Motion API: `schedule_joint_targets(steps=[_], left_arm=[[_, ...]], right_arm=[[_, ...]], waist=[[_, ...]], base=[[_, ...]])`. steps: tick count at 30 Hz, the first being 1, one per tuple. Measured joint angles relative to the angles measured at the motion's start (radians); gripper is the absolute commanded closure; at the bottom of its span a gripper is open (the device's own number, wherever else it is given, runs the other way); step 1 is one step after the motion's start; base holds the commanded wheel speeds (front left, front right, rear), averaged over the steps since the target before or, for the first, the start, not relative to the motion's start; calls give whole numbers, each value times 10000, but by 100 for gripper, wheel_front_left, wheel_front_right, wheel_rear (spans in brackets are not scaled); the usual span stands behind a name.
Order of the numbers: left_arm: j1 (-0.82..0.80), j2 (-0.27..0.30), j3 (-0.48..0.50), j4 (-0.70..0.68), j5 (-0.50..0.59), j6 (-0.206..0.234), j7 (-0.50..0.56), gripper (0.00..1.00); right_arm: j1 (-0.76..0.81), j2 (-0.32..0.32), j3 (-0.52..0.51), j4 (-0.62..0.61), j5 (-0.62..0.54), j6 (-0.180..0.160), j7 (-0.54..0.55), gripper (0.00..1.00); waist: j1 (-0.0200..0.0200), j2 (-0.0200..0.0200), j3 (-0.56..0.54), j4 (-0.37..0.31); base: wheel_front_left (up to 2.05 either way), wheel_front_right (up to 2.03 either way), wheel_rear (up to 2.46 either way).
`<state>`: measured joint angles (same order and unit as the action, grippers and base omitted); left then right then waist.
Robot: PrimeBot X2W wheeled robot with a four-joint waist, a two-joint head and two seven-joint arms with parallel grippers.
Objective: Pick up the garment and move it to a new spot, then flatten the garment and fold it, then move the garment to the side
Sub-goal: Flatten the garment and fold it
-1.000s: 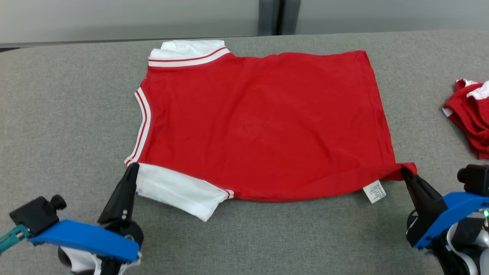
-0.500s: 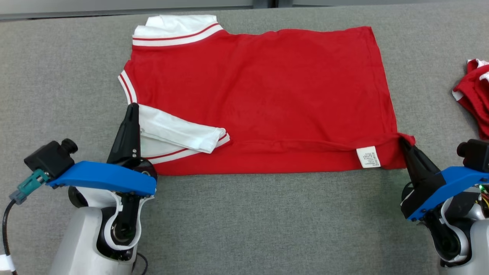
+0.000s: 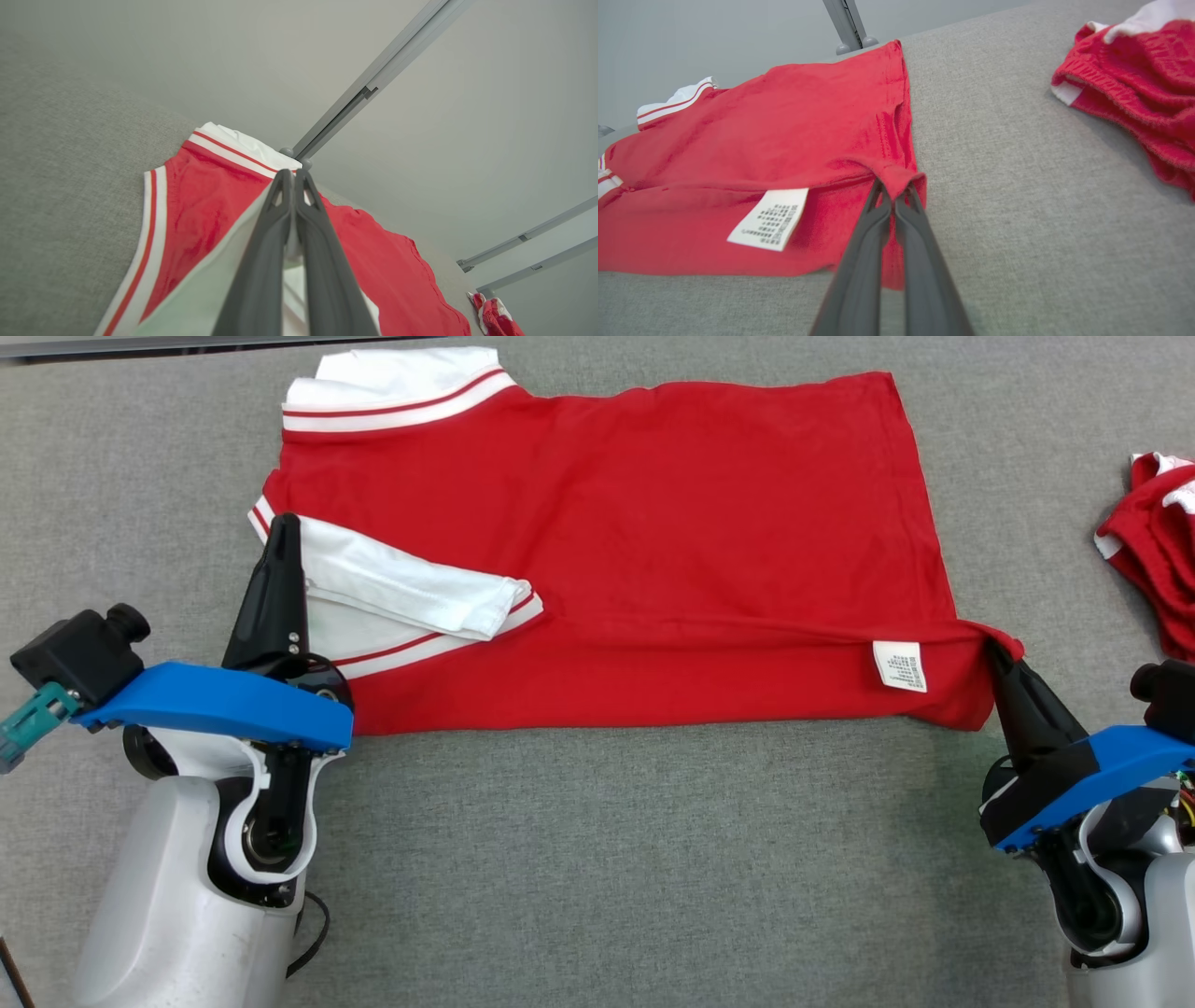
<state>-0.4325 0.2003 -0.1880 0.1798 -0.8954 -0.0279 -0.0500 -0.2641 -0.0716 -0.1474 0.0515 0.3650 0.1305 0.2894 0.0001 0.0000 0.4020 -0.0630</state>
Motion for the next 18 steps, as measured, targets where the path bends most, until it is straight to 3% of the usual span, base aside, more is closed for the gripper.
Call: schedule_joint_targets(steps=[3,4,5,6,7,18], left_arm=[[-70,59,-81,92,73,-6,75,100],[-96,59,-123,146,79,-6,128,100],[-132,50,-155,209,77,-6,173,100],[-174,36,-182,270,77,-2,209,69],[-200,36,-196,337,90,13,203,1],[424,194,-278,961,1110,219,-1195,0]], right_arm=[[-46,-27,-8,155,4,0,-40,100],[-54,-29,-6,207,15,0,-67,64],[-81,-29,-2,268,50,0,-96,0],[-130,-27,-4,305,84,0,-174,0],[-195,-29,15,318,86,0,-291,0],[-401,-416,240,253,357,0,-1348,0]], waist=[[0,0,41,-33],[0,0,53,-38],[-1,0,62,-44],[-1,0,68,-47],[-1,0,74,-46],[-2,1,-418,183]], base=[[0,0,0],[0,0,0],[0,0,0],[0,0,0],[0,0,0],[0,0,0]])
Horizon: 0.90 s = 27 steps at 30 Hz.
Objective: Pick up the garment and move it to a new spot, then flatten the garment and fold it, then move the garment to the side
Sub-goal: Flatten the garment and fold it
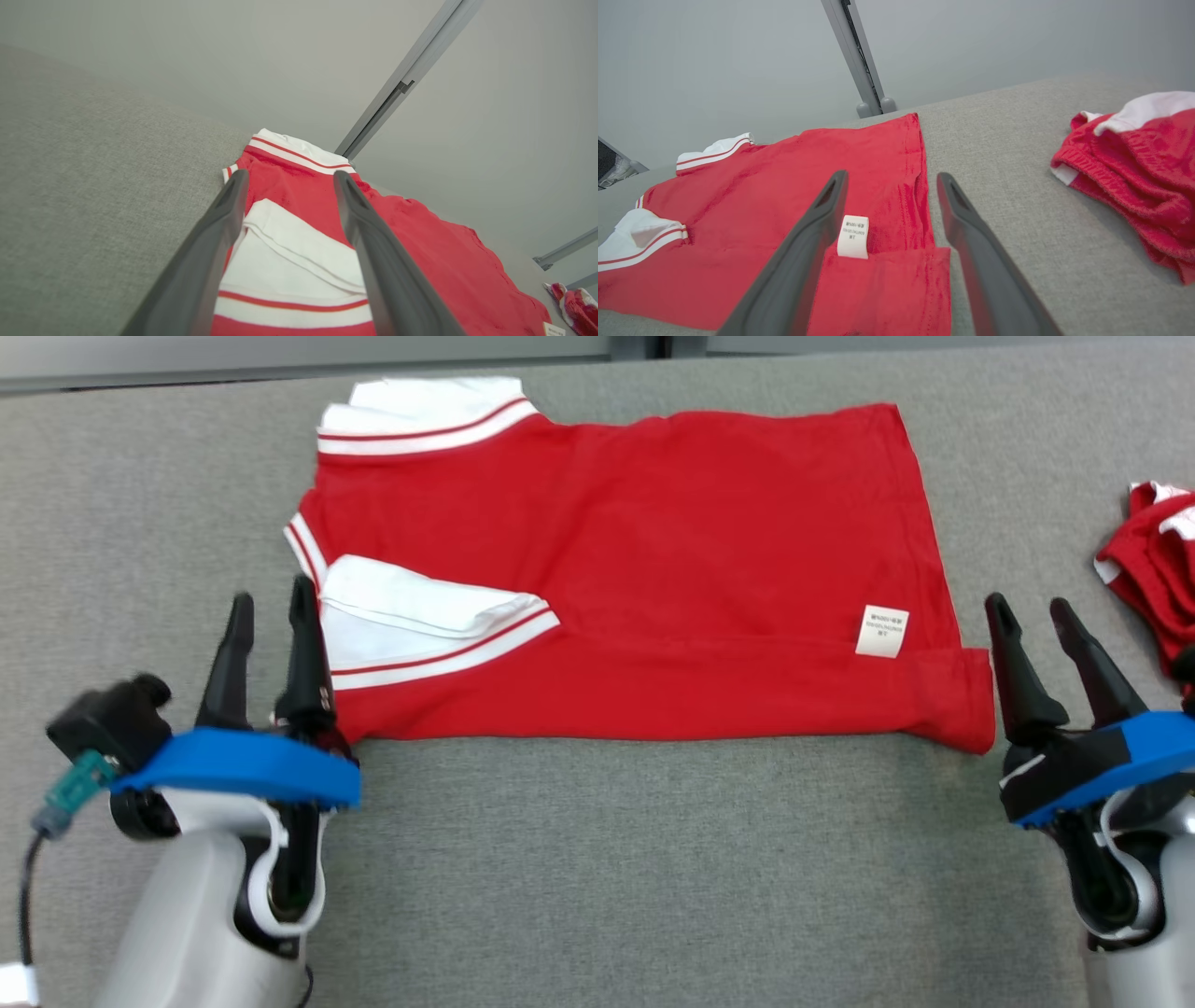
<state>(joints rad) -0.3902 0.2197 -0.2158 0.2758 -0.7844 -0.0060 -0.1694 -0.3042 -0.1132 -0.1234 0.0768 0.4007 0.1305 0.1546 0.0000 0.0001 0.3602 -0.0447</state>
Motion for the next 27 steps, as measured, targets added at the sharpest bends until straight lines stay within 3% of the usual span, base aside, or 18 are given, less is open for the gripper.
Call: schedule_joint_targets(steps=[5,12,18,26,27], left_arm=[[836,288,-589,121,811,236,-144,0],[1322,453,-1356,610,1570,623,268,0],[941,573,-1569,1346,2071,1097,522,0],[244,497,-1893,2359,2146,1083,1152,0],[169,468,-1927,2454,2121,1005,1262,55]], right_arm=[[734,-58,-385,-117,-182,0,763,0],[1557,428,-1062,-58,-792,0,1620,0],[1174,602,-988,740,-1260,0,1647,0],[174,604,-637,2326,-1076,0,1476,0],[74,598,-589,2445,-1068,0,1467,0]], waist=[[-1,0,-411,224],[-2,-1,-630,398],[-1,0,-454,318],[-1,0,-190,306],[-1,0,-170,323]], base=[[0,0,0],[0,0,0],[0,0,0],[0,0,0],[0,0,0]])
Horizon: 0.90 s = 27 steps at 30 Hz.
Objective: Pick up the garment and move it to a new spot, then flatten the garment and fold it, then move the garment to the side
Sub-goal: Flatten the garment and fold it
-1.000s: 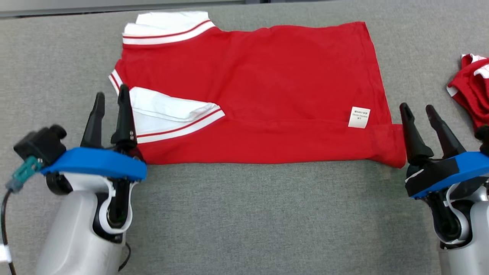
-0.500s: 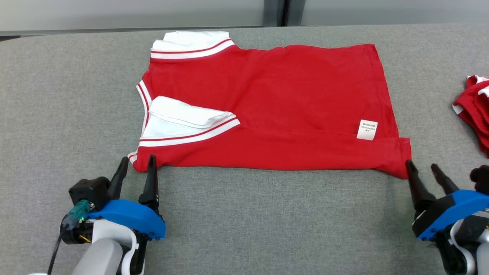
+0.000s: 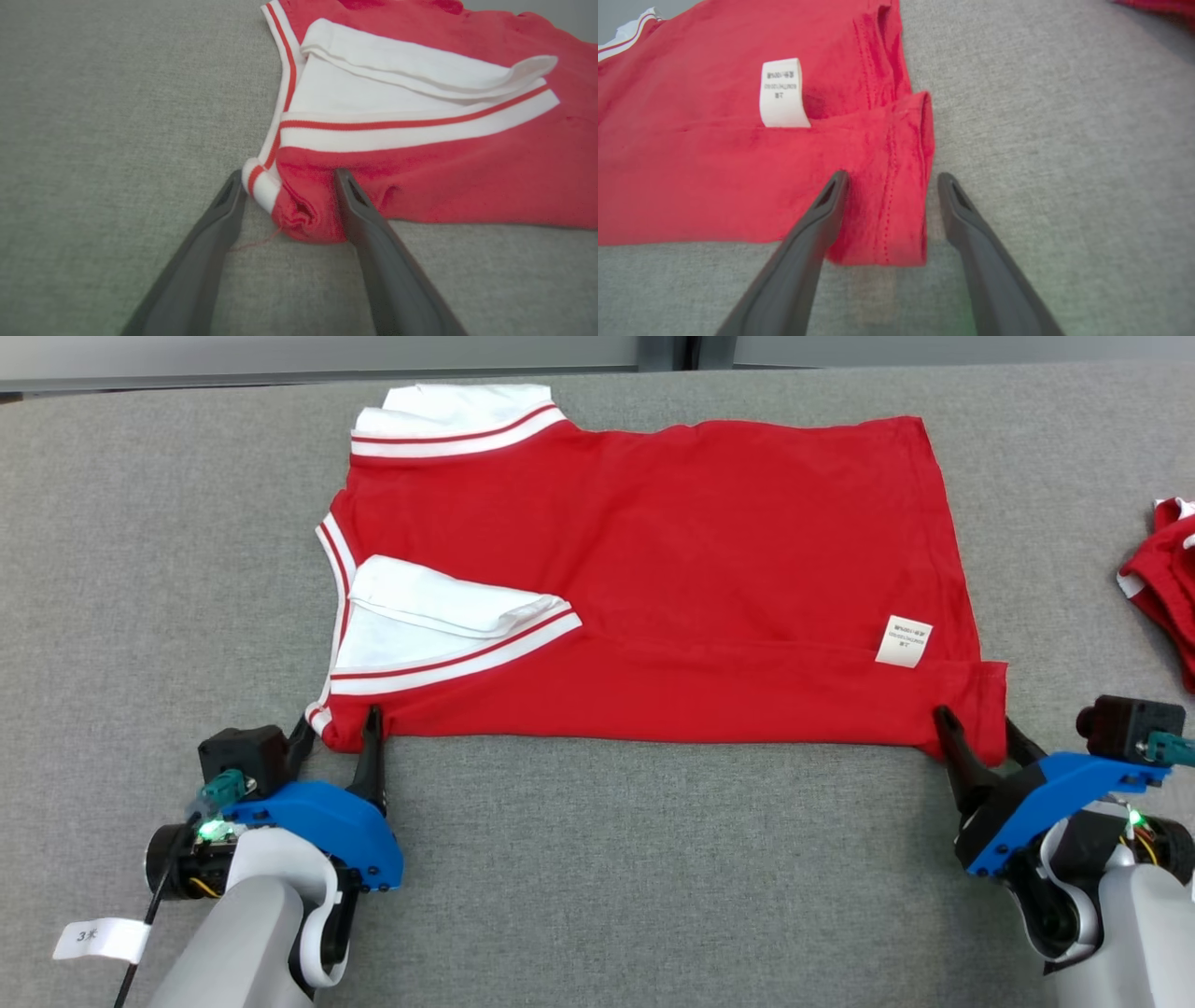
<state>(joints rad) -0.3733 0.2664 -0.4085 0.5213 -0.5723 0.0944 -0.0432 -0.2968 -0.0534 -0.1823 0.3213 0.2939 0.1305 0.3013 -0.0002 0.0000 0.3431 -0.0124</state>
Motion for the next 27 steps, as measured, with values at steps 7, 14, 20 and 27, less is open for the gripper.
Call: schedule_joint_targets(steps=[7,14,20,27], left_arm=[[-137,-249,121,236,-570,-424,81,100],[1048,17,600,-1037,-1369,-604,146,100],[2639,669,685,-3375,-1695,-171,1177,100],[4469,1231,575,-5691,-1739,936,2209,100]], right_arm=[[-262,-29,366,144,144,-12,-33,100],[543,59,-109,-1097,138,2,299,100],[1708,54,-332,-2447,426,4,965,100],[2968,52,-399,-3321,1091,2,1484,100]], waist=[[2,0,-29,108],[3,0,-544,171],[2,0,-975,161],[2,0,-1123,96]], base=[[0,0,0],[0,0,0],[0,0,0],[0,0,0]])
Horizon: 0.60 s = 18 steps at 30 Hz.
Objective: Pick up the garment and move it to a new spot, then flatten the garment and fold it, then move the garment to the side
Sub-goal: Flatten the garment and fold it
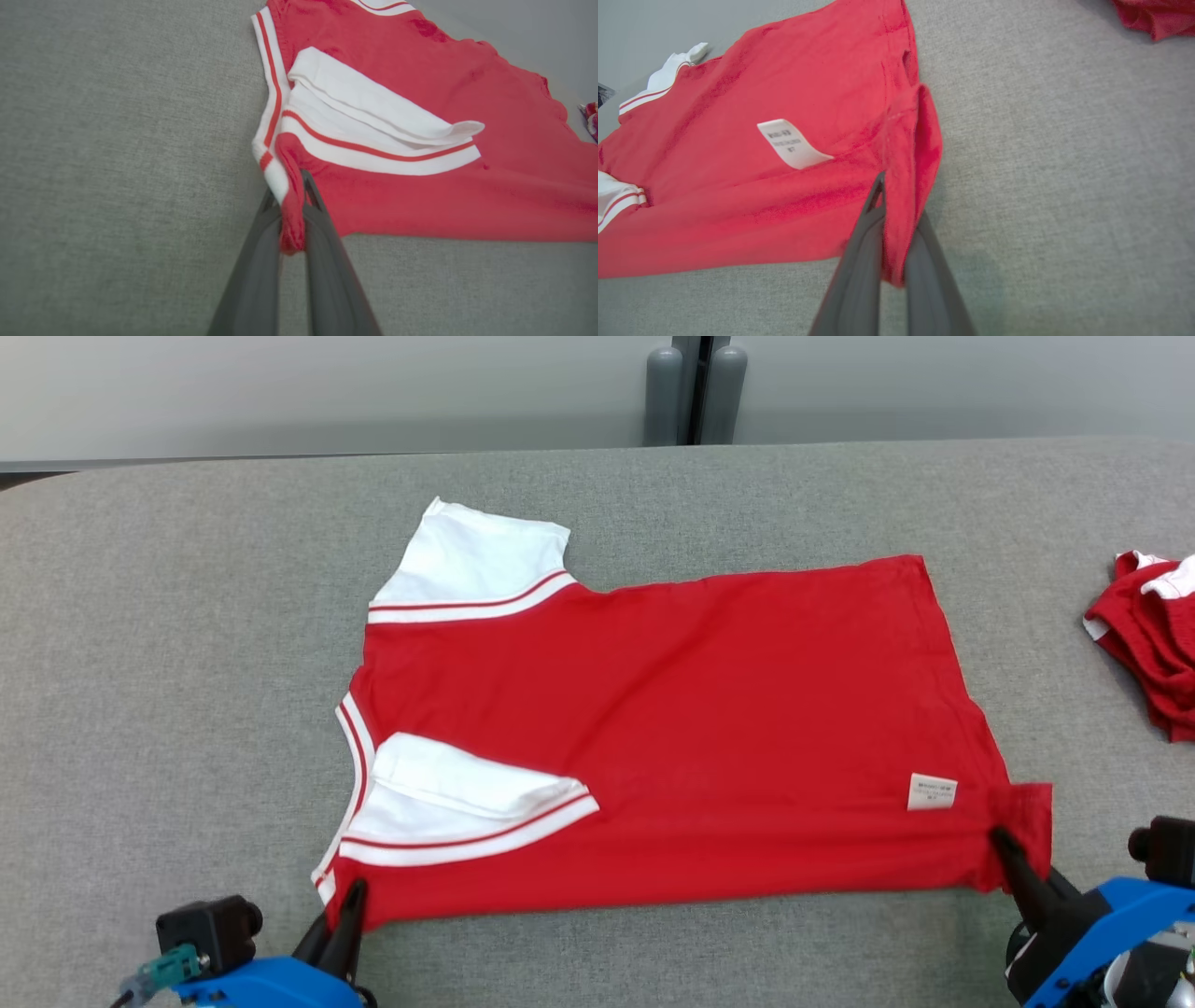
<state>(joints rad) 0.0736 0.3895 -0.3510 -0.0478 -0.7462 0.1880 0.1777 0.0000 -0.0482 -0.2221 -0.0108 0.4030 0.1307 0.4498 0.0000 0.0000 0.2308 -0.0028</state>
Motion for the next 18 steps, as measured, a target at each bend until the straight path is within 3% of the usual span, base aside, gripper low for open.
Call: schedule_joint_targets(steps=[1,2,3,4,5,13,18], left_arm=[[164,17,-6,-142,36,125,31,100],[291,38,-38,-245,111,238,65,100],[380,81,-88,-299,157,299,157,72],[468,109,-121,-339,167,334,232,34],[526,109,-142,-370,167,393,249,0],[-45,487,-2,-550,512,454,267,0],[-2206,1513,247,-408,794,-140,1154,0]], right_arm=[[113,2,-8,-25,92,0,79,100],[236,-2,-8,-21,198,0,167,85],[337,-4,29,-12,249,0,238,49],[436,-2,50,-8,295,0,255,0],[481,0,48,0,326,0,249,0],[-34,-4,186,-472,-257,-2,497,0],[-2234,-479,849,-1009,-792,-2,1806,0]], waist=[[0,0,2,8],[0,0,6,16],[0,0,8,22],[0,0,12,27],[0,0,18,31],[0,0,184,-15],[0,0,711,-353]], base=[[0,0,0],[0,0,0],[0,0,0],[0,0,0],[0,0,0],[0,0,0],[0,0,0]])
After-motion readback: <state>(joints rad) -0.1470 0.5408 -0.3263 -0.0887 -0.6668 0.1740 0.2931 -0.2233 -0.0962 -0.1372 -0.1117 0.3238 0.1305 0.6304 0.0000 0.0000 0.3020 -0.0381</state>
